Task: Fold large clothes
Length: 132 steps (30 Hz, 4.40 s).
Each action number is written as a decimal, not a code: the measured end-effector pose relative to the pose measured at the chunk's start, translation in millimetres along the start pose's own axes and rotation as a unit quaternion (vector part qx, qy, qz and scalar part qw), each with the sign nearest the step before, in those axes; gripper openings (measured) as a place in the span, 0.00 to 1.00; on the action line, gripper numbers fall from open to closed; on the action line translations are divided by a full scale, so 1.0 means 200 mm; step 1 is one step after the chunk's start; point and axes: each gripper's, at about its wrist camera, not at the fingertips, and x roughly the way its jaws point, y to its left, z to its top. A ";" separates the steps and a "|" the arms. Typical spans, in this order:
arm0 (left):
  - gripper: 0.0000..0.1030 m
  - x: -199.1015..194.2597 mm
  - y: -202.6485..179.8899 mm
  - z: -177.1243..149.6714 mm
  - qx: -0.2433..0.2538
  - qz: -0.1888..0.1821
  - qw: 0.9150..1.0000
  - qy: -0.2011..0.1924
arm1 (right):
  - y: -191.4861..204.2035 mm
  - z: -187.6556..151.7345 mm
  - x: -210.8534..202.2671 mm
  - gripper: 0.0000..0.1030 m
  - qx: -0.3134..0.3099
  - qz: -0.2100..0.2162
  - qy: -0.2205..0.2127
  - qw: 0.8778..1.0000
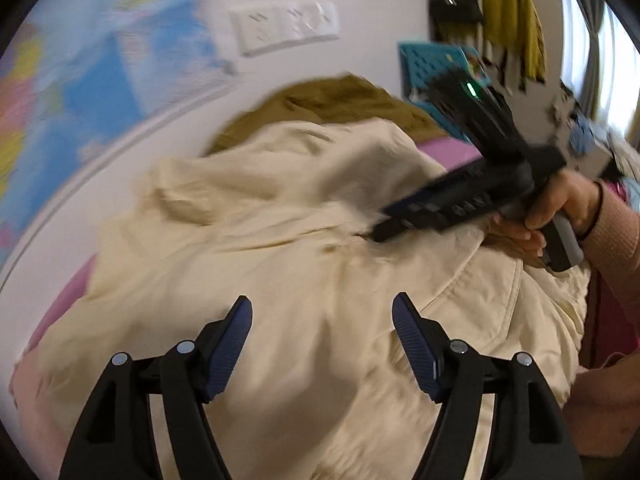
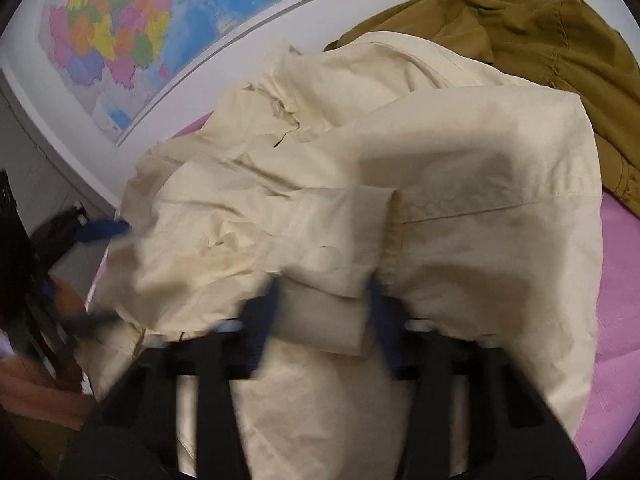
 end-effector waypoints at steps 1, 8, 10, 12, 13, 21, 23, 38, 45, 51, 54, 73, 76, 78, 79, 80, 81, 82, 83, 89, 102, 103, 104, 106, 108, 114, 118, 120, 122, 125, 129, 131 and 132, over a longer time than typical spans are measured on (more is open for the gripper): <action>0.68 0.05 -0.04 0.02 0.013 -0.009 1.000 0.007 | -0.01 0.01 -0.01 0.14 0.001 0.007 -0.003 1.000; 0.68 0.31 -0.12 0.13 0.053 0.015 0.998 0.041 | 0.02 0.06 -0.16 0.03 0.009 0.072 -0.047 0.996; 0.40 0.36 -0.09 0.14 0.031 0.016 0.998 0.054 | 0.07 0.08 -0.19 0.03 -0.006 0.084 -0.057 0.995; 0.08 0.35 -0.05 0.15 0.008 0.015 0.999 0.048 | 0.09 0.10 -0.22 0.03 -0.012 0.089 -0.064 0.994; 0.08 0.32 -0.02 0.15 -0.002 0.033 0.999 0.034 | 0.09 0.11 -0.23 0.03 -0.009 0.094 -0.072 0.993; 0.06 -0.28 0.53 0.12 -0.206 0.043 0.969 -0.128 | 0.20 0.10 -0.20 0.45 -0.059 0.074 -0.064 0.993; 0.06 -0.45 0.65 0.08 -0.249 0.054 0.954 -0.158 | 0.32 0.09 -0.12 0.54 -0.108 0.054 -0.043 0.992; 0.05 -0.94 0.93 -0.15 -0.327 0.131 0.906 -0.235 | 1.03 0.03 0.39 0.02 -0.341 0.046 0.014 0.939; 0.06 -1.04 0.88 -0.03 -0.300 0.121 0.907 -0.269 | 1.03 -0.04 0.57 0.10 -0.360 0.023 0.067 0.930; 0.06 -0.83 0.72 0.10 -0.264 0.066 0.933 -0.236 | 0.94 0.02 0.36 0.52 -0.297 0.071 0.041 0.951; 0.06 -0.69 0.62 0.17 -0.243 0.036 0.945 -0.215 | 0.71 0.07 0.14 0.52 -0.209 0.115 0.017 0.971; 0.63 -0.15 0.26 -0.07 -0.192 -0.037 0.979 -0.051 | 0.04 0.05 -0.07 0.31 0.066 0.121 -0.008 0.990; 0.67 -0.23 0.35 -0.15 -0.195 0.017 0.980 -0.047 | 0.07 0.04 -0.14 0.05 0.023 0.089 -0.048 0.995; 0.67 -0.25 0.42 -0.22 -0.205 0.047 0.977 -0.034 | 0.08 0.05 -0.23 0.05 0.000 0.080 -0.094 0.992; 0.67 -0.24 0.45 -0.24 -0.211 0.051 0.976 -0.028 | 0.08 0.06 -0.28 0.05 -0.009 0.068 -0.112 0.991; 0.67 -0.23 0.49 -0.27 -0.219 0.055 0.974 -0.016 | 0.08 0.08 -0.30 0.05 -0.015 0.053 -0.117 0.992; 0.67 -0.21 0.53 -0.30 -0.229 0.064 0.971 0.000 | 0.07 0.08 -0.29 0.05 -0.011 0.044 -0.114 0.992; 0.67 -0.17 0.57 -0.34 -0.242 0.068 0.968 0.021 | 0.03 0.10 -0.24 0.05 0.007 0.033 -0.094 0.995; 0.67 -0.13 0.60 -0.37 -0.248 0.065 0.966 0.037 | 0.01 0.10 -0.18 0.06 0.013 0.017 -0.070 0.997; 0.67 0.00 0.66 -0.45 -0.270 0.063 0.958 0.076 | -0.04 0.02 -0.09 0.20 0.032 -0.032 -0.047 0.998; 0.69 -0.21 0.53 -0.45 -0.247 0.082 0.965 0.033 | 0.37 -0.03 -0.11 0.39 -0.126 -0.035 -0.041 0.991; 0.69 -0.21 0.52 -0.45 -0.247 0.083 0.965 0.035 | 0.35 -0.02 -0.02 0.38 -0.127 -0.049 -0.026 0.990; 0.69 -0.22 0.52 -0.46 -0.250 0.088 0.964 0.036 | 0.33 -0.02 0.05 0.38 -0.124 -0.064 -0.009 0.990; 0.69 -0.26 0.53 -0.47 -0.261 0.088 0.961 0.027 | 0.24 -0.01 0.15 0.32 -0.098 -0.073 0.016 0.992; 0.69 -0.32 0.53 -0.50 -0.273 0.089 0.958 0.010 | 0.21 0.00 0.13 0.33 -0.086 -0.063 0.015 0.994; 0.74 -0.60 0.54 -0.71 -0.326 0.089 0.940 -0.039 | 0.22 -0.07 -0.18 0.57 -0.086 -0.024 -0.042 0.995; 0.75 -0.69 0.53 -0.88 -0.349 0.087 0.932 -0.041 | 0.16 -0.21 -0.43 0.65 -0.054 -0.003 -0.079 0.995; 0.75 -0.71 0.53 -0.96 -0.366 0.080 0.927 -0.036 | 0.12 -0.29 -0.51 0.66 -0.032 -0.007 -0.093 0.995; 0.76 -0.72 0.52 -1.06 -0.385 0.068 0.920 -0.033 | 0.06 -0.37 -0.58 0.67 -0.007 -0.015 -0.100 0.995; 0.80 -0.73 0.48 -1.16 -0.402 0.050 0.914 -0.026 | -0.03 -0.48 -0.65 0.71 0.030 -0.017 -0.105 0.994; 0.84 -0.73 0.43 -1.26 -0.420 0.029 0.907 -0.023 | -0.13 -0.61 -0.70 0.78 0.063 -0.017 -0.103 0.992; 0.85 -0.72 0.42 -1.31 -0.436 0.004 0.899 -0.029 | -0.18 -0.68 -0.71 0.80 0.076 -0.018 -0.101 0.992; 0.85 -0.71 0.41 -1.32 -0.439 -0.002 0.898 -0.028 | -0.19 -0.70 -0.72 0.81 0.081 -0.020 -0.102 0.991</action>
